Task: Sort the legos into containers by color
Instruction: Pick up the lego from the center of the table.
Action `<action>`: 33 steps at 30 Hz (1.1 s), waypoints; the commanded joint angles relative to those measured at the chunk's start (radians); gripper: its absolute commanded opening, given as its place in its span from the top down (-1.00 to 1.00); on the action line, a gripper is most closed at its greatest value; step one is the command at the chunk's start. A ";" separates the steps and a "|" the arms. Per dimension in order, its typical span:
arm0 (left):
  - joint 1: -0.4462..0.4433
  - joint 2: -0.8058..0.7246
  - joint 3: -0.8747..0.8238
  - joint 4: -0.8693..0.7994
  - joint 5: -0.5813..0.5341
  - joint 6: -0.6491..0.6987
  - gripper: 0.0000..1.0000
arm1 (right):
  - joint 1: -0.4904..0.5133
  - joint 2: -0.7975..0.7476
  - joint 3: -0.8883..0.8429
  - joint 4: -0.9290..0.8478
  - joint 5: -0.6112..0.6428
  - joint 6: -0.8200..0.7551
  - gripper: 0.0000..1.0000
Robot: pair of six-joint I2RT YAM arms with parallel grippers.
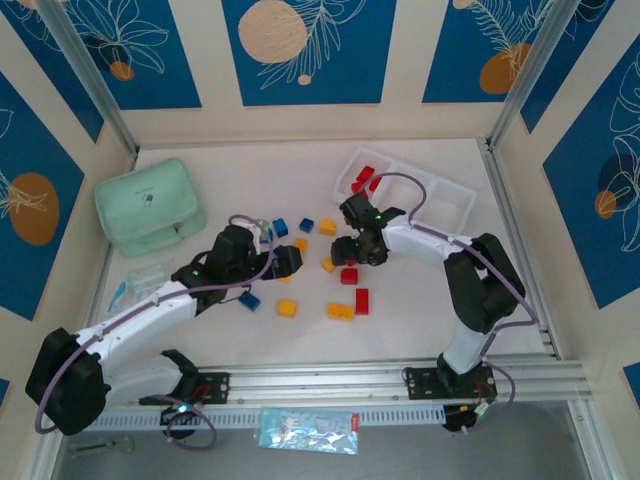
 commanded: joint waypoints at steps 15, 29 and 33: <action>-0.012 -0.010 0.002 0.008 -0.038 -0.005 -0.99 | -0.015 0.126 0.055 0.036 0.060 -0.047 -0.47; -0.011 0.011 0.038 0.004 -0.043 0.007 -0.99 | -0.042 0.057 0.072 0.016 0.038 -0.081 0.01; -0.012 0.030 0.066 0.007 -0.049 0.018 -0.99 | -0.061 0.028 0.118 0.003 0.043 -0.094 0.02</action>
